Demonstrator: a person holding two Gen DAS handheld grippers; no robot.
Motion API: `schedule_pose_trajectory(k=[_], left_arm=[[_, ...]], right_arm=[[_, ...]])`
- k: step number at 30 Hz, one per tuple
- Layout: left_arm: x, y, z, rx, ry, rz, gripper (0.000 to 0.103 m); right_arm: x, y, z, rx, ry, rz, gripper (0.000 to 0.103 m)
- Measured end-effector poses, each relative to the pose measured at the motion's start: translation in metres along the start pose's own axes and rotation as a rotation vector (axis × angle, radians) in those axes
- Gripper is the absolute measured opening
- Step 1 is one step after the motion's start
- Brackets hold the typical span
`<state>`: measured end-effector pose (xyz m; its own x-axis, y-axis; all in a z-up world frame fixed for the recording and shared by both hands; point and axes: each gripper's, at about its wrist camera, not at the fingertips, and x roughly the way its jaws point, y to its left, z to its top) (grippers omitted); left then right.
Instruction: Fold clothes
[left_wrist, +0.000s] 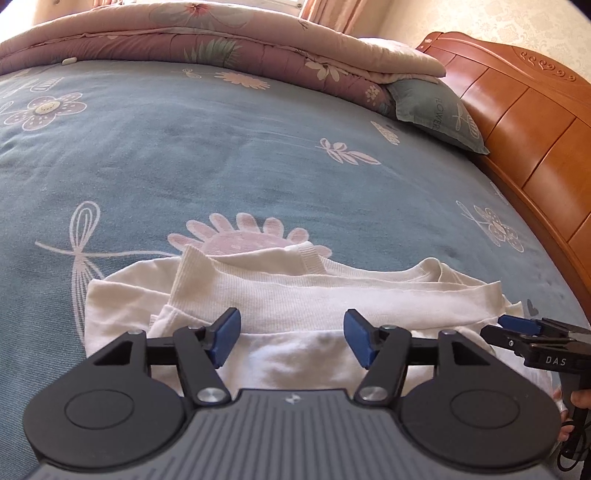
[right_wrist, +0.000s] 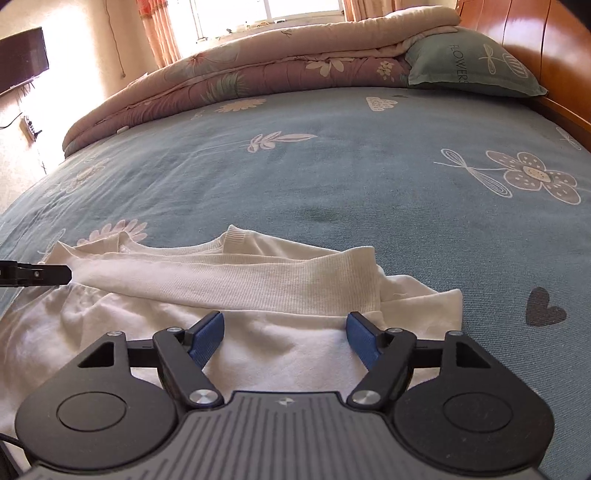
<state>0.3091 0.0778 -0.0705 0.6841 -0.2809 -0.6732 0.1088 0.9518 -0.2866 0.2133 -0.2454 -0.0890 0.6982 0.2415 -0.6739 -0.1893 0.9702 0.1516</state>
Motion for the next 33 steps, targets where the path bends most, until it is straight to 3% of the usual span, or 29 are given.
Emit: schedule_pose_trajectory(k=[4, 7, 9, 14, 17, 20, 25, 33], left_arm=[[-0.003, -0.010, 0.008, 0.042, -0.024, -0.029, 0.068], [0.010, -0.004, 0.008, -0.012, 0.006, 0.002, 0.068], [0.016, 0.003, 0.002, -0.053, 0.020, 0.010, 0.068], [0.011, 0.016, -0.005, -0.125, -0.004, -0.052, 0.069], [0.012, 0.017, -0.005, -0.104, 0.003, -0.066, 0.070], [0.013, 0.017, -0.005, -0.093, -0.001, -0.076, 0.072], [0.000, 0.013, -0.002, -0.074, -0.027, -0.069, 0.072], [-0.007, 0.027, 0.001, -0.062, -0.010, 0.006, 0.074]], right_arm=[[-0.020, 0.009, 0.005, 0.001, -0.056, 0.054, 0.078], [-0.020, 0.018, 0.021, -0.041, -0.079, 0.090, 0.078], [-0.010, 0.023, 0.033, -0.063, -0.070, 0.112, 0.078], [0.034, 0.041, 0.050, -0.115, -0.014, 0.194, 0.078], [0.063, 0.048, 0.050, -0.151, 0.033, 0.176, 0.080], [0.074, 0.049, 0.052, -0.165, 0.030, 0.164, 0.089], [0.033, 0.048, 0.046, -0.163, 0.008, 0.158, 0.087], [-0.037, 0.035, -0.015, -0.124, 0.042, 0.111, 0.089]])
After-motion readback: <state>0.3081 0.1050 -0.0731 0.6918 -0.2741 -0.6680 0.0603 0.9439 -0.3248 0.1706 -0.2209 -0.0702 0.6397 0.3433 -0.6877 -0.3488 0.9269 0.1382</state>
